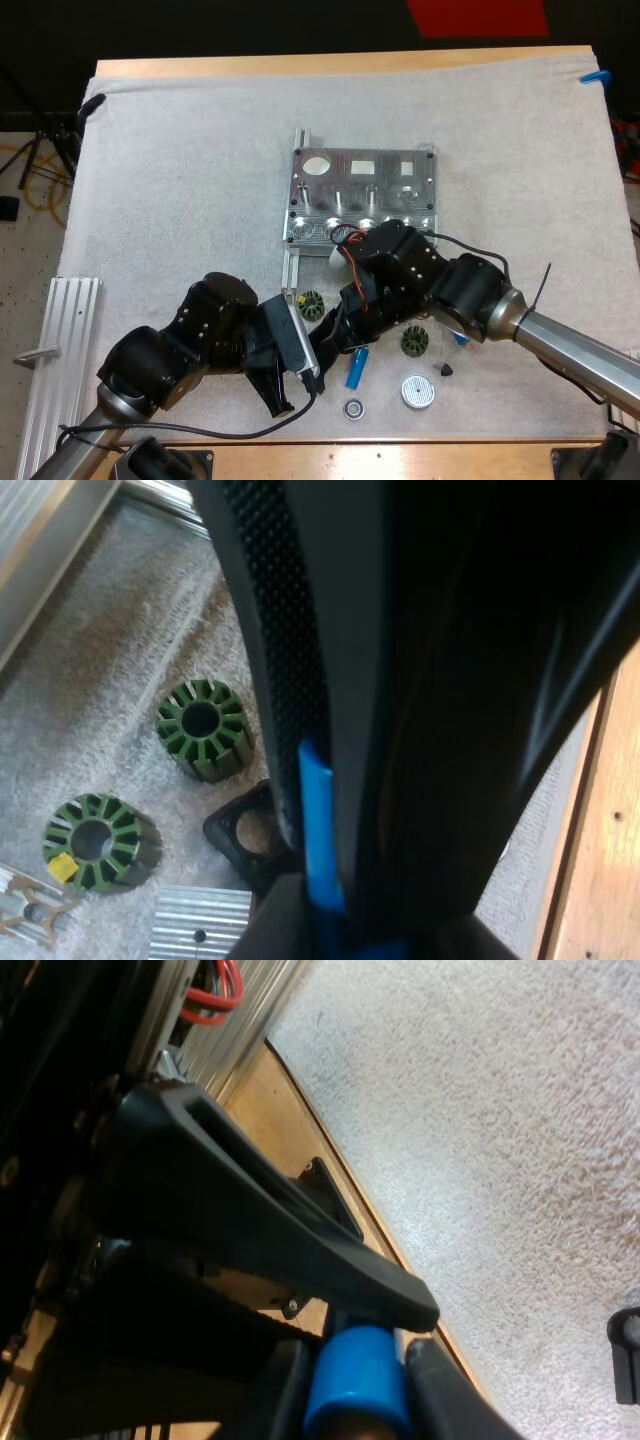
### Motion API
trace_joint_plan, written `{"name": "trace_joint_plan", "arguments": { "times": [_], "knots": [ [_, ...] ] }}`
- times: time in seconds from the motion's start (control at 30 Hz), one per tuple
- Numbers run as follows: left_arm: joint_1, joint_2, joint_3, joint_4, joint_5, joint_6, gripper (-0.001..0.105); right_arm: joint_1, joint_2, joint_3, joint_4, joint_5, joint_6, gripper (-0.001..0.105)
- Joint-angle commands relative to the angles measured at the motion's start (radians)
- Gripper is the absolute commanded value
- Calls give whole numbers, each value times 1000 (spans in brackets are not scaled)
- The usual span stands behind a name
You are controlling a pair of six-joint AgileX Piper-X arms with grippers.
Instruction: Load cells from left to right
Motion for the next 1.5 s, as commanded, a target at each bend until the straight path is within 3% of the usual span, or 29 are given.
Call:
{"name": "trace_joint_plan", "arguments": {
  "times": [0.0, 0.07, 0.17, 0.33, 0.4, 0.8, 0.97, 1.03, 1.47],
  "knots": [
    [-4, 0, -23, -50, 13, 10, 0, 6, -1, -4, 9, -22, -15, 5],
    [-4, 0, -23, -50, 13, 10, 3, 6, -1, -4, 9, -22, -15, 5],
    [-4, 0, -23, -50, 15, 13, 18, 6, -1, -4, 9, -11, -17, 5],
    [-4, 0, -23, -50, 15, 13, 57, 6, -1, -4, 9, 9, -18, 5],
    [-4, 0, -23, -50, 15, 13, 63, 6, -1, -4, 9, 9, -10, 5],
    [-4, -45, -23, -24, 13, 6, 64, -18, -1, -10, 14, 137, 1, 5],
    [-4, -126, -23, -32, -96, 6, 64, -80, -1, -57, 70, 160, 42, 5],
    [-4, -163, -23, -32, -110, -10, 64, -106, -1, -94, 102, 219, 38, 5],
    [-4, -241, -23, -65, -94, -129, 64, -214, 57, -265, 330, 486, -111, 5]
  ]
}}
